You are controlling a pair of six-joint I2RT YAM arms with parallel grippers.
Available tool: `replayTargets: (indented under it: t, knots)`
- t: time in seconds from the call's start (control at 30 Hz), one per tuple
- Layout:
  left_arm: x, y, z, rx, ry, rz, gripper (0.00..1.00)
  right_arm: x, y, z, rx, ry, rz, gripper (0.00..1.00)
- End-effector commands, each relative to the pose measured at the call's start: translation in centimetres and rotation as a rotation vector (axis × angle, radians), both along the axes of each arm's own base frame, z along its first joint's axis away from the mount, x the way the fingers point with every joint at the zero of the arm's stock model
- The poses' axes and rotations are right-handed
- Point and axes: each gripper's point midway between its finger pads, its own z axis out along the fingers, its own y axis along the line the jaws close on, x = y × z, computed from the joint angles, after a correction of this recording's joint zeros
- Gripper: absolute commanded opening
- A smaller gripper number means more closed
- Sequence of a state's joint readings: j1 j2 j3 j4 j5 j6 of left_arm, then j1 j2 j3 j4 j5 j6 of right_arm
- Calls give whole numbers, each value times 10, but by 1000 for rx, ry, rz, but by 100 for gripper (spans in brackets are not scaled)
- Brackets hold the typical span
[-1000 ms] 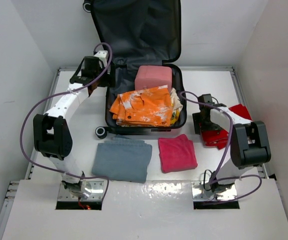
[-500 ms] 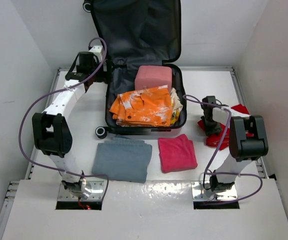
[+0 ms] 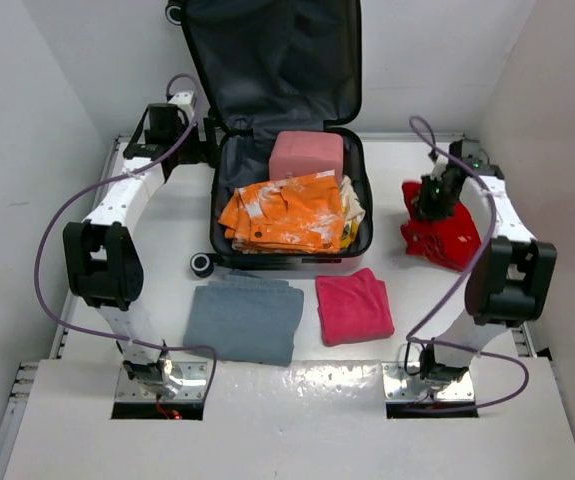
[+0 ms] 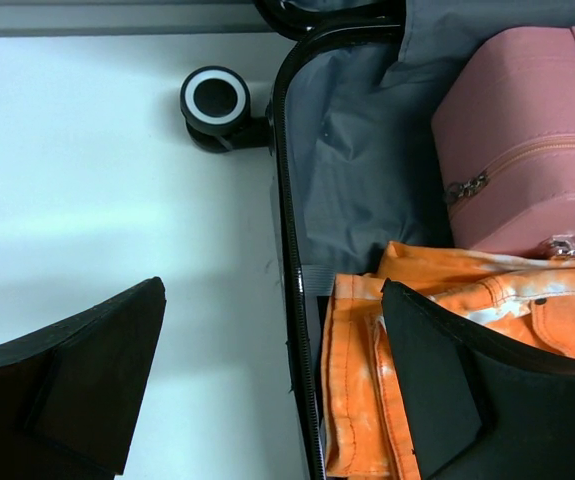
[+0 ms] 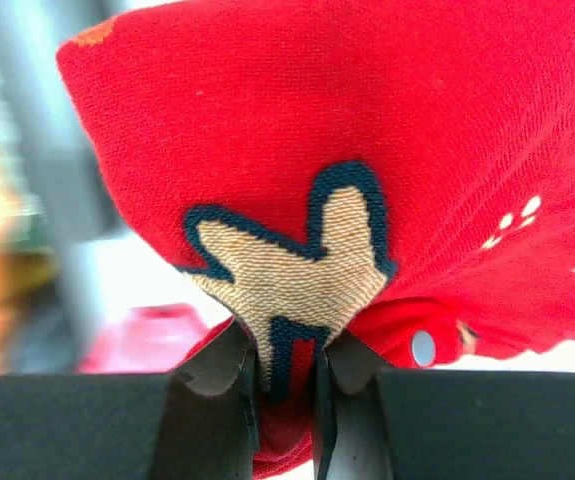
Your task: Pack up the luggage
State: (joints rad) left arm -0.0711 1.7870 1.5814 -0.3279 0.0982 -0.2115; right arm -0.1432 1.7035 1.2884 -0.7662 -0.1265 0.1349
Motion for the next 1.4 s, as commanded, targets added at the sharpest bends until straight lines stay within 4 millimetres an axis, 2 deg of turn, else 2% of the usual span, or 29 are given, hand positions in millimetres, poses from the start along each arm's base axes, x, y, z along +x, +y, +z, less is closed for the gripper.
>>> replayTargets:
  t: [0.0, 0.13, 0.17, 0.2, 0.23, 0.27, 0.3, 0.33, 0.37, 0.4, 0.47, 0.53, 0.57, 0.63, 0.67, 0.7, 0.73, 0.77, 0.8, 0.9, 1.0, 1.03, 1.1, 1.3, 1.33, 1.37]
  knots:
    - [10, 3, 19, -47, -46, 5, 94, 19, 68, 94, 296, -238, 132, 0]
    - [11, 3, 21, -47, -55, 4, 94, 19, 117, 130, 420, -286, 231, 0]
    - [11, 3, 21, -47, -55, 4, 94, 23, 126, 135, 442, -301, 236, 0]
    - [12, 3, 16, -47, -46, 5, 94, 19, 150, 137, 463, -291, 283, 0]
    - [13, 8, 16, -47, -46, 15, 94, 22, 158, 144, 483, -303, 294, 0]
    - [13, 8, 16, -47, -46, 15, 94, 29, 169, 146, 512, -304, 281, 0]
    - [13, 8, 16, -54, -44, 20, 94, 24, 192, 148, 532, -297, 327, 0]
    - [13, 11, 16, -59, -44, 21, 94, 25, 201, 150, 544, -298, 332, 0]
    - [13, 9, 16, -72, -42, 18, 94, 32, 212, 141, 575, -260, 305, 0]
    - [13, 9, 16, -72, -42, 18, 94, 30, 234, 145, 592, -260, 350, 0]
    - [12, 12, 13, -85, -31, 25, 94, 40, 254, 135, 631, -216, 324, 0]
    - [11, 12, 17, -86, -40, 24, 94, 42, 283, 138, 676, -214, 340, 0]
    - [10, 17, 13, -85, -31, 34, 94, 51, 300, 135, 685, -204, 349, 0]
    - [7, 22, 13, -93, -28, 48, 94, 49, 323, 132, 705, -172, 346, 0]
    - [4, 22, 12, -93, -24, 48, 94, 57, 331, 116, 705, -136, 333, 0]
    - [2, 22, 5, -93, -10, 49, 94, 59, 339, 116, 719, -130, 318, 0]
    - [1, 27, 11, -93, -23, 59, 94, 58, 348, 112, 714, -129, 324, 0]
    - [-1, 27, 4, -100, -5, 64, 94, 61, 354, 91, 703, -89, 310, 0]
    - [-5, 27, 2, -100, 2, 64, 94, 62, 358, 86, 715, -66, 282, 0]
    - [-13, 36, -2, -100, 11, 83, 94, 56, 374, 61, 730, -7, 260, 0]
    - [-15, 41, -3, -100, 14, 94, 94, 46, 391, 56, 771, 17, 251, 0]
    - [-17, 41, -7, -100, 23, 95, 94, 46, 393, 56, 774, 15, 250, 0]
    - [-18, 39, -2, -105, 14, 85, 94, 44, 396, 55, 783, 27, 238, 0]
    - [-15, 36, -10, -115, 26, 68, 94, 38, 416, 81, 927, 10, 285, 0]
    - [-14, 36, -14, -116, 35, 69, 94, 37, 416, 79, 932, 18, 278, 0]
    - [-14, 36, -14, -116, 35, 69, 94, 37, 419, 80, 944, 27, 276, 5]
